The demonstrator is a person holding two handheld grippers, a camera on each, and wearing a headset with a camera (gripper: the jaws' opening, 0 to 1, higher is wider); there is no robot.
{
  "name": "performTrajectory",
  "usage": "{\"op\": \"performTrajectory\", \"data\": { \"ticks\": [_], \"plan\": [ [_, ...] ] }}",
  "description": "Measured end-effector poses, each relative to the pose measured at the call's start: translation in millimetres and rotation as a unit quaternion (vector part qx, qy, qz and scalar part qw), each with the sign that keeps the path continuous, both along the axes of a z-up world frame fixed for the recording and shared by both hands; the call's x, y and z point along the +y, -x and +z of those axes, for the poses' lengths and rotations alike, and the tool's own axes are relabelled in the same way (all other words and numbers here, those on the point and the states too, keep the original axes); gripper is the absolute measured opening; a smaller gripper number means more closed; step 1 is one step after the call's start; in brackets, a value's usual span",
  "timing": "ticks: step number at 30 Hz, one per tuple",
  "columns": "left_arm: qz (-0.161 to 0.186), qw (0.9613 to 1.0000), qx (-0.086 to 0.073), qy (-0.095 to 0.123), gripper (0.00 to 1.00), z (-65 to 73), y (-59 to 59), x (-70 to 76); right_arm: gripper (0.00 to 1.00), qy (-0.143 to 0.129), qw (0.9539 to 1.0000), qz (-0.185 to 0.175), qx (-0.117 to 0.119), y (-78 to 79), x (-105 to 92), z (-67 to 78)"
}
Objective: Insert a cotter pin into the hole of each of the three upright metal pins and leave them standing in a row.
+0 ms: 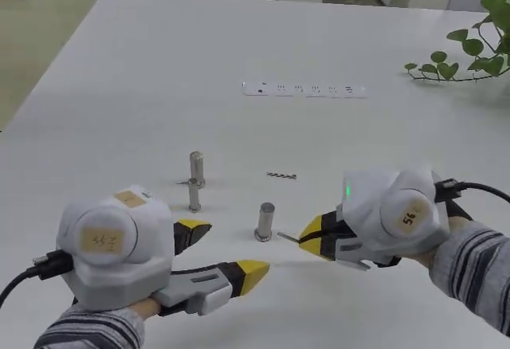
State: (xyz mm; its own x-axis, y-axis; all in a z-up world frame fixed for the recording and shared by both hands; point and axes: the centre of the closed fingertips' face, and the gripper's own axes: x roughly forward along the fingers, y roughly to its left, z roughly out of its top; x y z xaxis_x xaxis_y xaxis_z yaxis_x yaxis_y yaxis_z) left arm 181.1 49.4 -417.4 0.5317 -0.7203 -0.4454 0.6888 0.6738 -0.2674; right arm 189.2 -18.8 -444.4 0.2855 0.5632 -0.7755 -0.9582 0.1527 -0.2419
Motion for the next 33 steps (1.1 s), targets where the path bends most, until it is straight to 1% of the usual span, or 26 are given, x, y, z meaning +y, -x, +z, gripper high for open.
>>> {"op": "performTrajectory", "data": {
  "ticks": [2,5,6,10,13,16,18,23,33],
  "plan": [
    [-0.002,1.0,0.005,0.005,0.51,-0.3,1.8,-1.8,0.0,0.001,0.9999,0.012,-0.004,3.4,3.4,0.7],
    [-0.003,0.9997,0.019,0.015,0.47,-1.9,5.2,-4.4,0.0,0.002,0.9994,0.031,-0.013,7.5,9.1,2.1],
    [-0.002,0.9994,0.027,0.022,0.46,-2.7,6.4,-5.3,0.0,0.005,0.9991,0.038,-0.016,9.0,10.8,2.7],
    [0.002,0.9977,0.041,0.054,0.4,0.2,9.2,-7.7,0.0,0.004,0.9977,0.063,-0.025,14.3,18.2,6.0],
    [0.005,0.9962,0.051,0.07,0.36,2.2,10.8,-9.3,0.0,0.005,0.9959,0.083,-0.034,18.8,23.9,8.6],
    [0.005,0.9942,0.058,0.091,0.29,5.5,12.5,-11.9,0.0,0.004,0.9946,0.096,-0.04,21.7,28.3,10.6],
    [0.004,0.993,0.062,0.101,0.26,6.9,13.4,-13.5,0.0,0.003,0.9935,0.105,-0.045,23.3,31.3,12.6],
    [0.001,0.9914,0.067,0.112,0.18,8.4,16.1,-16.6,0.0,-0.004,0.9916,0.119,-0.05,26.9,37.0,17.4],
    [-0.002,0.9891,0.076,0.126,0.06,9.1,19.7,-19.1,0.0,-0.021,0.9901,0.128,-0.053,31.0,45.7,25.9]
  ]
}}
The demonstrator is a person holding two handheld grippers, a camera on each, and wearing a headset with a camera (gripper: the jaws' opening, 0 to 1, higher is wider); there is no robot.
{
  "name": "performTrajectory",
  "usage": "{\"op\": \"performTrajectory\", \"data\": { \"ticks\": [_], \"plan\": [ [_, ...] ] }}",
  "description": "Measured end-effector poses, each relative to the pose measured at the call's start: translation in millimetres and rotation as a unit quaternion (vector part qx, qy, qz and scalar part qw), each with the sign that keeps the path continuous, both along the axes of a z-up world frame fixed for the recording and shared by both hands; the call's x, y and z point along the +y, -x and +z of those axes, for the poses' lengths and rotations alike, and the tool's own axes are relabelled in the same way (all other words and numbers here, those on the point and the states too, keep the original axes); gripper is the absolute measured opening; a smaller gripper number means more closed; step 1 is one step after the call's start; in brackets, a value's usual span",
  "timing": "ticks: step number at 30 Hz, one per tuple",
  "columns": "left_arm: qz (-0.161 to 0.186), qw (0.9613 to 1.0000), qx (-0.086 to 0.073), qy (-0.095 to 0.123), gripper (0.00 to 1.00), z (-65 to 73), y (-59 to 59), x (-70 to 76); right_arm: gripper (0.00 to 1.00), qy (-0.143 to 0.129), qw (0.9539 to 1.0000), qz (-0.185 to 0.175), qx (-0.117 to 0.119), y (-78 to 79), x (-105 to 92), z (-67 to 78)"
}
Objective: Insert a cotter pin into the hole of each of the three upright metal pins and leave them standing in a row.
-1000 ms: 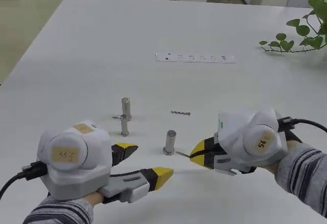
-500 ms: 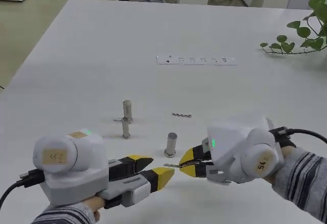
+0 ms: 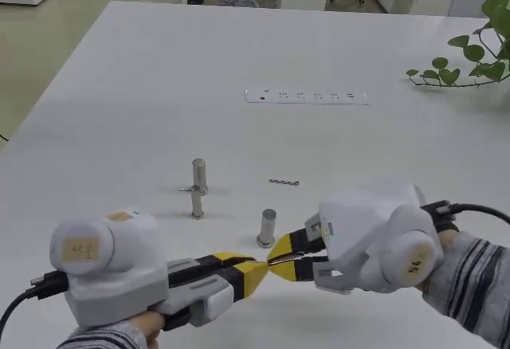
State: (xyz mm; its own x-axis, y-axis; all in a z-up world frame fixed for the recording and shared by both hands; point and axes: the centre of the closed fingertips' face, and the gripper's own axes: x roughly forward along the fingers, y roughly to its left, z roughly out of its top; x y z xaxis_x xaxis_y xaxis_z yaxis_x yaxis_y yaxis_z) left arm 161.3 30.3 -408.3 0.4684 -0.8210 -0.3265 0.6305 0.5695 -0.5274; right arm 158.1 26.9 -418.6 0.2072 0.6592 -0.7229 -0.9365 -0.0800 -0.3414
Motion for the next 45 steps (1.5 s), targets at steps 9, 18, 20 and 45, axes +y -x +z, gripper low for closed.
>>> {"op": "performTrajectory", "data": {
  "ticks": [9,18,20,45],
  "plan": [
    [0.004,0.9999,0.009,0.007,0.0,-2.1,0.3,1.5,0.0,-0.003,1.0,0.002,-0.001,0.0,2.3,1.6],
    [-0.001,1.0,0.005,0.002,0.0,-3.1,1.1,1.3,0.0,0.0,1.0,0.005,-0.004,0.3,2.2,0.3],
    [-0.001,1.0,0.007,0.003,0.0,-3.4,1.5,1.0,0.0,0.003,0.9999,0.007,-0.007,0.8,2.2,0.0],
    [-0.122,0.9774,-0.136,-0.106,0.0,1.6,10.5,-9.2,0.02,-0.025,0.9975,-0.02,0.064,4.0,-1.4,-4.1]
  ]
}}
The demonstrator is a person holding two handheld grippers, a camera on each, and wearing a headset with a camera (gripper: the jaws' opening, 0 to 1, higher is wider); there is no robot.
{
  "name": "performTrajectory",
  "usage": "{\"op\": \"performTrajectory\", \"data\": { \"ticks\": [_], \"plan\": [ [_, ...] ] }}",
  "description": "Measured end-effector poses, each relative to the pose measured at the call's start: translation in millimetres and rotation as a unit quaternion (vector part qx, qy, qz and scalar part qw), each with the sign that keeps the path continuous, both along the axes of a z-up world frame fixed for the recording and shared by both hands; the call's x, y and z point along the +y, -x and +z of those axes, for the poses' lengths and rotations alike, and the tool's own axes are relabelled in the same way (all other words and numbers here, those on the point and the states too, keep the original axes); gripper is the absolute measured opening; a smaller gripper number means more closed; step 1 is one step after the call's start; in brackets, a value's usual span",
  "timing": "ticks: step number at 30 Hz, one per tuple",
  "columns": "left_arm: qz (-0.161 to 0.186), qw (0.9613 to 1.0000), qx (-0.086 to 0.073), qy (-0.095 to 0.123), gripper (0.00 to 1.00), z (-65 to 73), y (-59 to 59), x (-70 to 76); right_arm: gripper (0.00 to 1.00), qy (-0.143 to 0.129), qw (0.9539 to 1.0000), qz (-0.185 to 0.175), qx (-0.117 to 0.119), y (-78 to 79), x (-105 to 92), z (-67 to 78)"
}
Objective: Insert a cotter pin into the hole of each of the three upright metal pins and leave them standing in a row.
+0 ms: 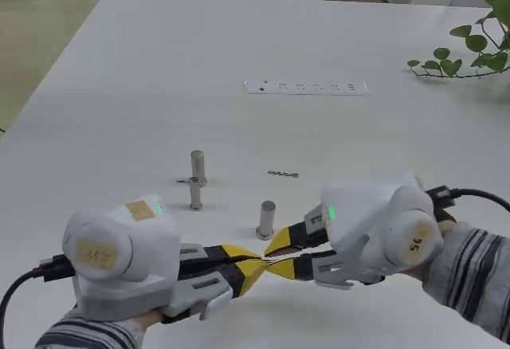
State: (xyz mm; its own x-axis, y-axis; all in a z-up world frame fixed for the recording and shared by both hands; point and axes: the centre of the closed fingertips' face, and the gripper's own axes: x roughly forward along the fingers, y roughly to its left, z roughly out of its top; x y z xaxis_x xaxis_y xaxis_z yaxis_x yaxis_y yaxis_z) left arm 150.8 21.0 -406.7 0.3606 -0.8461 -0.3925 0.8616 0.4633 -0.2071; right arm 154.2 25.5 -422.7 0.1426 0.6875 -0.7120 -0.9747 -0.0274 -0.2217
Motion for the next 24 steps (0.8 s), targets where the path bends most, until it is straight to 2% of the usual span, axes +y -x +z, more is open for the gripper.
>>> {"op": "performTrajectory", "data": {
  "ticks": [7,17,22,24],
  "plan": [
    [-0.053,0.9977,-0.036,-0.02,0.0,1.9,7.9,-1.9,0.02,-0.012,0.9991,-0.005,0.041,7.2,-5.3,-1.0],
    [-0.101,0.9937,-0.043,-0.019,0.0,3.2,21.3,-3.8,0.0,-0.012,0.9964,0.019,0.082,26.9,-4.7,-4.1],
    [-0.102,0.9934,-0.044,-0.03,0.0,-0.8,22.2,-3.2,0.0,0.001,0.9968,0.022,0.077,27.3,-6.5,-5.4],
    [-0.096,0.9938,-0.047,-0.032,0.0,-0.9,20.3,-2.6,0.0,0.005,0.9978,0.024,0.062,24.8,-6.9,-4.4]
  ]
}}
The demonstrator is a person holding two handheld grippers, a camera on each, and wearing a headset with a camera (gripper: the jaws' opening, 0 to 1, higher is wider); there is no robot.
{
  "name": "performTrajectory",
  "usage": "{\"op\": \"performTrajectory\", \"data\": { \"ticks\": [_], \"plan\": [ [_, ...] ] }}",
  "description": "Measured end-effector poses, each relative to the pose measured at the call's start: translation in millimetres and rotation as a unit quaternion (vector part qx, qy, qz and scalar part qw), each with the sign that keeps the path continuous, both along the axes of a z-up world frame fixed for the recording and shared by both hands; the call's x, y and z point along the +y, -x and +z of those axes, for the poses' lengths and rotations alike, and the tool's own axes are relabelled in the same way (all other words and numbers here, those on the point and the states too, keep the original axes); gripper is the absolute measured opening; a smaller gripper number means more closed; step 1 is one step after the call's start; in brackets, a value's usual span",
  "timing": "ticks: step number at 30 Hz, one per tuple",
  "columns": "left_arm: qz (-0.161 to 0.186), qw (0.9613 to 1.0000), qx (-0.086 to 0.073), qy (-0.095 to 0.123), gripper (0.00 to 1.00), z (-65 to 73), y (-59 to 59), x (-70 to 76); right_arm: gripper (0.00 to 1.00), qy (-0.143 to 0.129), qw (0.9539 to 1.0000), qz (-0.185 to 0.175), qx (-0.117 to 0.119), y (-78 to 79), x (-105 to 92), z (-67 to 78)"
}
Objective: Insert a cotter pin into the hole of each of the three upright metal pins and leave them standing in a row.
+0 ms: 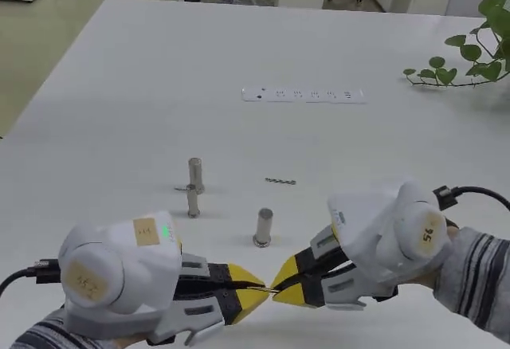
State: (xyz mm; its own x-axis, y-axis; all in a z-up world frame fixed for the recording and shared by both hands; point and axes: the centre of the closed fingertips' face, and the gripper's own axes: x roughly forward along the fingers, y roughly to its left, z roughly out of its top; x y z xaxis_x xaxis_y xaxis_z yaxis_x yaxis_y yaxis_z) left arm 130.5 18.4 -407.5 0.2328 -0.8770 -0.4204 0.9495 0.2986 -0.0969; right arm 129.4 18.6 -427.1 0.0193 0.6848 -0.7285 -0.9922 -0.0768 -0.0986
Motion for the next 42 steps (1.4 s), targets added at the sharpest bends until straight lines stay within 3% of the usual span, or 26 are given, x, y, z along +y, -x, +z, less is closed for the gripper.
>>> {"op": "performTrajectory", "data": {
  "ticks": [4,7,11,18,27,34,42],
  "plan": [
    [0.01,0.9999,-0.004,-0.005,0.01,-0.6,-3.3,1.2,0.0,0.012,0.9996,0.011,-0.022,-1.9,-1.2,0.4],
    [0.023,0.9996,-0.011,-0.008,0.1,-1.2,-7.6,2.8,0.0,0.017,0.9991,0.002,-0.038,-8.6,-3.7,0.9],
    [0.041,0.9989,-0.019,-0.013,0.19,-2.0,-13.4,4.6,0.0,0.01,0.9986,-0.018,-0.048,-18.1,-5.6,3.5],
    [0.083,0.9958,-0.032,-0.021,0.28,-3.9,-29.5,9.6,0.0,0.021,0.9963,-0.056,-0.061,-36.9,-17.7,0.8],
    [0.114,0.9917,-0.046,-0.037,0.33,-8.3,-44.4,9.5,0.0,0.044,0.9922,-0.089,-0.075,-59.2,-35.2,-5.5],
    [0.155,0.9866,-0.038,-0.034,0.32,-10.7,-62.8,7.3,0.0,0.069,0.9876,-0.112,-0.086,-78.5,-49.8,-14.0],
    [0.19,0.981,-0.027,-0.031,0.32,-19.0,-83.0,5.7,0.0,0.079,0.9849,-0.121,-0.094,-94.2,-55.2,-20.2]
  ]
}}
